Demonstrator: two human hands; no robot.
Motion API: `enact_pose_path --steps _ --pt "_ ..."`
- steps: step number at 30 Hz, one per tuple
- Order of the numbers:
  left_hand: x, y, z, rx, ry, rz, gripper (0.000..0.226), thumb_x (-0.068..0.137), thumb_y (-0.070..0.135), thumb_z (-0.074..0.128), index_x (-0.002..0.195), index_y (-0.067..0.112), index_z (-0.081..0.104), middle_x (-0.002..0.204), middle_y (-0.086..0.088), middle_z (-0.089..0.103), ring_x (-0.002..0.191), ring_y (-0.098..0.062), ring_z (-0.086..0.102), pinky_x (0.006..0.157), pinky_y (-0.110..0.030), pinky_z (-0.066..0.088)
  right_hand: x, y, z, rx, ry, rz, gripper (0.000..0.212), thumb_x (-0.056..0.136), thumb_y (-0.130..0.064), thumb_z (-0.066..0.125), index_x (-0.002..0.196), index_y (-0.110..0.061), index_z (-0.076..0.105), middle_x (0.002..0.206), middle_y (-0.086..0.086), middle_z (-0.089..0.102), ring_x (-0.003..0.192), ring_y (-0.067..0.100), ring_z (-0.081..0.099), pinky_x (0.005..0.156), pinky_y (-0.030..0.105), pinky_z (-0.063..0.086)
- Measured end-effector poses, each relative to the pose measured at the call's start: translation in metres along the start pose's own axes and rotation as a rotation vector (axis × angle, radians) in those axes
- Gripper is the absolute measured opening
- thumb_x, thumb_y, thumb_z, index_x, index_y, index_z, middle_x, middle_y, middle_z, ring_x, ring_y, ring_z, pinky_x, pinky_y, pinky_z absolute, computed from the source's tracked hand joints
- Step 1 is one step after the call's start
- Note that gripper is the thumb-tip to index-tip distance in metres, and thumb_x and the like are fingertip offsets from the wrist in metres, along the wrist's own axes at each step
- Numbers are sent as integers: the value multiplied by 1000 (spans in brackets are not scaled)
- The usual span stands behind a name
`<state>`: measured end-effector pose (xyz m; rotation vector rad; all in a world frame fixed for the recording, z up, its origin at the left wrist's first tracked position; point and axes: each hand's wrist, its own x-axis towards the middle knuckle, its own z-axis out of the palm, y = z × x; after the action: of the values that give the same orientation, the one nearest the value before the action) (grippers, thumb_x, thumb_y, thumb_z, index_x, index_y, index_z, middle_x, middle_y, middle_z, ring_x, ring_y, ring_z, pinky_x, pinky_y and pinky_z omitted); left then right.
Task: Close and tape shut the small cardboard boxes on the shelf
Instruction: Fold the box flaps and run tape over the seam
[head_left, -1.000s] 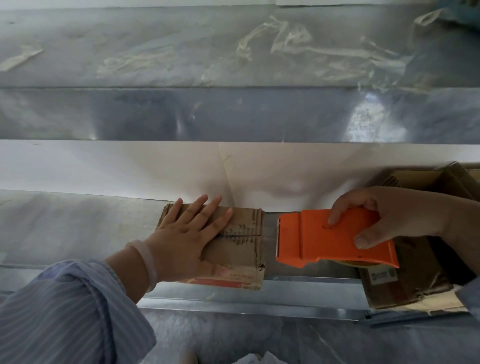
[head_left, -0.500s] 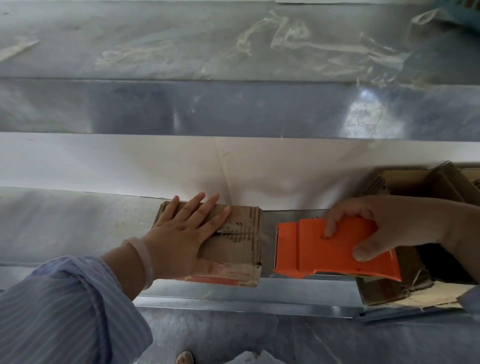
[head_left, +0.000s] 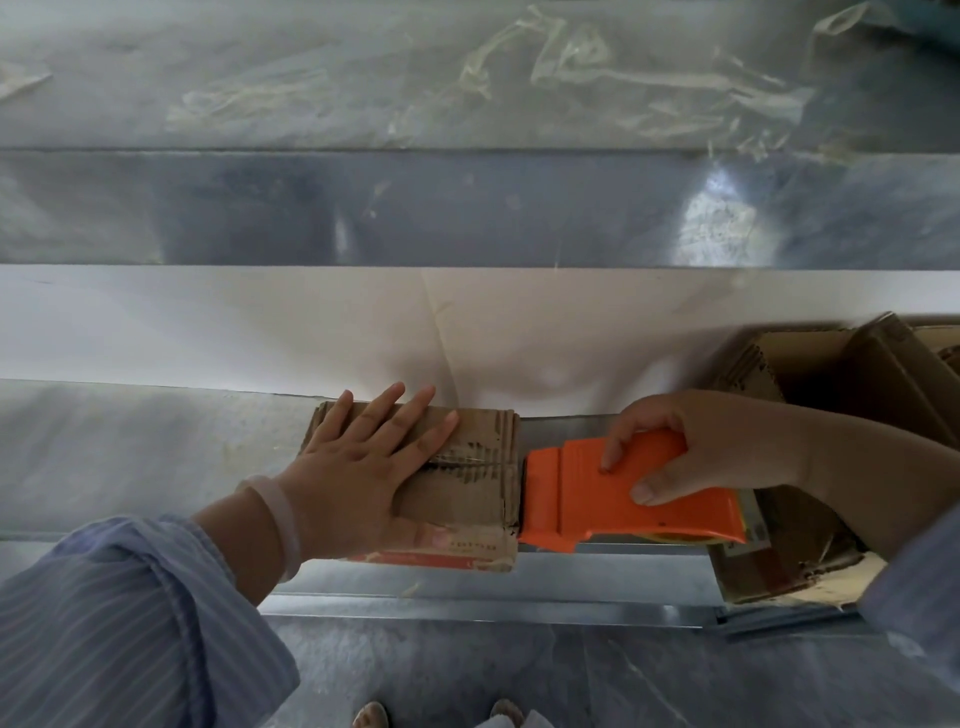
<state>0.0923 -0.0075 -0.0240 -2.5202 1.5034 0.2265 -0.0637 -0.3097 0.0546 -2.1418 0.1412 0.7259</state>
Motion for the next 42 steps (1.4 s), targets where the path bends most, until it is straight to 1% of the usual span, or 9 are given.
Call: enact_pose_path --steps 2,7,14,18,27,30,36,39,42 --pt "0 0 -1 -4 29 8 102 69 97 3 149 39 -24 161 -2 -11 146 -27 -6 115 -59 3 4 -19 -1 -30 115 54 25 72 -46 81 92 -53 67 107 -20 63 93 9 66 79 30 59" --pt "1 2 -7 -4 -49 -10 104 50 99 -19 133 43 -47 147 5 -44 136 -18 -35 114 -52 -17 13 -13 3 -4 153 104 23 73 -48 80 88 -57 66 108 -21 60 93 10 64 72 25 57" --pt "1 -1 -1 -50 -13 6 101 59 101 -4 137 46 -41 156 6 -30 144 -21 -25 116 -54 -13 10 -2 20 104 266 169 15 71 -46 82 82 -48 72 96 -15 69 84 10 69 67 22 55" --pt "2 2 -7 -29 -74 -9 104 49 101 -15 130 46 -48 148 9 -43 138 -16 -34 116 -51 -17 12 -6 11 96 257 198 16 70 -49 81 84 -48 72 90 -14 72 83 10 70 69 24 56" --pt "2 0 -7 -20 -72 -10 103 52 100 -12 132 45 -47 150 7 -41 138 -16 -35 118 -53 -15 -8 -2 -3 122 281 273 10 73 -40 81 81 -35 77 80 -2 76 77 18 73 70 30 57" --pt "2 -1 -5 -29 -55 -6 103 55 100 -7 133 45 -45 152 7 -39 142 -18 -32 118 -53 -15 -17 -6 -9 77 423 258 13 74 -44 80 85 -38 75 87 -7 72 84 17 68 73 30 56" --pt "-1 -2 -3 -53 0 -13 101 66 99 9 138 46 -38 158 8 -28 148 -20 -20 118 -52 -13 -2 1 39 -33 684 218 20 80 -52 73 96 -47 62 95 -20 56 81 7 61 60 22 51" --pt "-3 -1 -2 -90 46 -10 104 59 102 -1 142 47 -31 161 8 -20 150 -22 -13 118 -51 -13 14 20 72 -113 702 186 25 84 -49 69 108 -49 61 92 -21 61 79 3 59 73 25 55" --pt "-3 -1 0 -109 72 -15 100 58 102 0 137 51 -36 158 11 -22 148 -18 -16 118 -50 -14 30 43 92 -222 666 148 34 88 -52 63 121 -48 58 114 -14 62 93 8 59 83 24 50"
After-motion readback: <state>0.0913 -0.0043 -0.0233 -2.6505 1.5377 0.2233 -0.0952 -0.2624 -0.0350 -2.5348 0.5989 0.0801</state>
